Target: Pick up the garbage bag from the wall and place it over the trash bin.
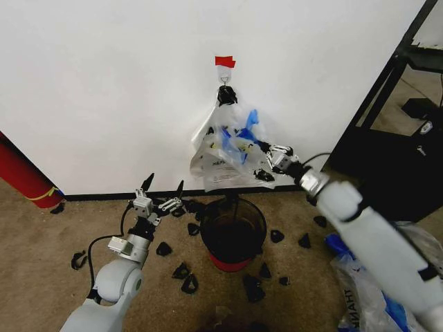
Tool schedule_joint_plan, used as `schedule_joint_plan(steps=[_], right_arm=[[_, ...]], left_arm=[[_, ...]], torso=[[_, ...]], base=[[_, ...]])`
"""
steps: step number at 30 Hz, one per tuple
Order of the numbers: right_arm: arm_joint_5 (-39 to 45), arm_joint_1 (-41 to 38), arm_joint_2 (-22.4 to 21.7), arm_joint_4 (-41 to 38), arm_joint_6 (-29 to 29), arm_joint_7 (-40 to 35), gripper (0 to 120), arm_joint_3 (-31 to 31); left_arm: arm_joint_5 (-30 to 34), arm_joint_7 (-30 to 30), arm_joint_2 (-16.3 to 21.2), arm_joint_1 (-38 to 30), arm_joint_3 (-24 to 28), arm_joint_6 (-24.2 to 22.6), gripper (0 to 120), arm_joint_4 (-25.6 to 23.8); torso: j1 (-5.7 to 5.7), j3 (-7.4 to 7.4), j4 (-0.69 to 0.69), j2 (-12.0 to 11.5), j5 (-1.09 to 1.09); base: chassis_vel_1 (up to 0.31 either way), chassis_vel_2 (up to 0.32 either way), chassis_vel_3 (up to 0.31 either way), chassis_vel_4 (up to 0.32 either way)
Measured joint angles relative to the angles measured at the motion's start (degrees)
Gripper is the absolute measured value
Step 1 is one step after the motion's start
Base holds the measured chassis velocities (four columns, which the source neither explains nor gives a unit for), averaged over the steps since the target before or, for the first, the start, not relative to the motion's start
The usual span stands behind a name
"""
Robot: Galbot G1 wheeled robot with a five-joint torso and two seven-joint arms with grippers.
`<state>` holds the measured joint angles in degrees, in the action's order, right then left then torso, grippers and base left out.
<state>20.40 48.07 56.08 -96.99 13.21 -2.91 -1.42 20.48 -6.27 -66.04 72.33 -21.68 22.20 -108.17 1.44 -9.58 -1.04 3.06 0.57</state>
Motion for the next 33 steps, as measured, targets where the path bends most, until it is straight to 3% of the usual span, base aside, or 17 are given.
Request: schedule_joint_plan(steps=[2,5,10,15,18,23,29,33], right_arm=[[9.70,4.01,2.63,-0.61,2.96,-0.74,0,0.19],[16.48,6.71,4.93,-0.65,5.54,0.03,0,0.01],[33.65,9.42,9.30,-0.62,9.55,4.66,0,-1.45],[41.39,9.48,10.62,-1.34,10.30,8.93,0,-2.80],[44.10,9.49,10.57,-2.29,10.19,11.30,0,-3.16],[47.67,9.45,10.16,-4.81,8.64,14.65,0,-3.34],[47.08,9.46,10.01,-4.70,8.18,16.82,0,-3.18],[46.30,9.72,9.99,-4.16,8.26,18.85,0,-3.30]], left_arm=[[-2.12,-1.21,0.46,-1.06,1.05,1.51,100,-0.41],[-4.54,-1.43,1.13,-2.69,2.50,1.86,100,-0.64],[-8.45,0.39,3.56,-10.43,8.48,0.06,100,0.86],[-11.99,0.60,6.37,-17.43,15.41,-0.76,100,3.02],[-15.99,1.63,7.98,-20.99,19.29,-1.55,100,4.03],[-33.73,3.73,9.80,-29.26,24.57,-4.88,100,5.62],[-39.83,2.40,10.42,-33.63,26.04,-8.50,100,5.98],[-40.69,-0.27,11.83,-36.99,28.50,-10.53,100,6.90]], torso=[[0.00,0.00,0.01,0.00,0.01],[0.00,0.00,0.00,0.00,0.00],[0.00,0.00,0.00,0.00,0.01],[0.00,-0.01,0.00,0.00,0.02],[0.00,-0.01,-0.01,0.00,0.01],[0.00,-0.01,0.00,0.00,0.02],[0.00,-0.01,0.00,0.00,0.02],[0.00,-0.01,0.00,0.00,0.01]], base=[[0.000,0.000,0.000,0.000],[0.000,0.000,0.000,0.000],[0.000,0.000,0.000,0.000],[0.000,0.000,0.000,0.000],[0.000,0.000,0.000,0.000],[0.000,0.000,0.000,0.000],[0.000,0.000,0.000,0.000],[0.000,0.000,0.000,0.000]])
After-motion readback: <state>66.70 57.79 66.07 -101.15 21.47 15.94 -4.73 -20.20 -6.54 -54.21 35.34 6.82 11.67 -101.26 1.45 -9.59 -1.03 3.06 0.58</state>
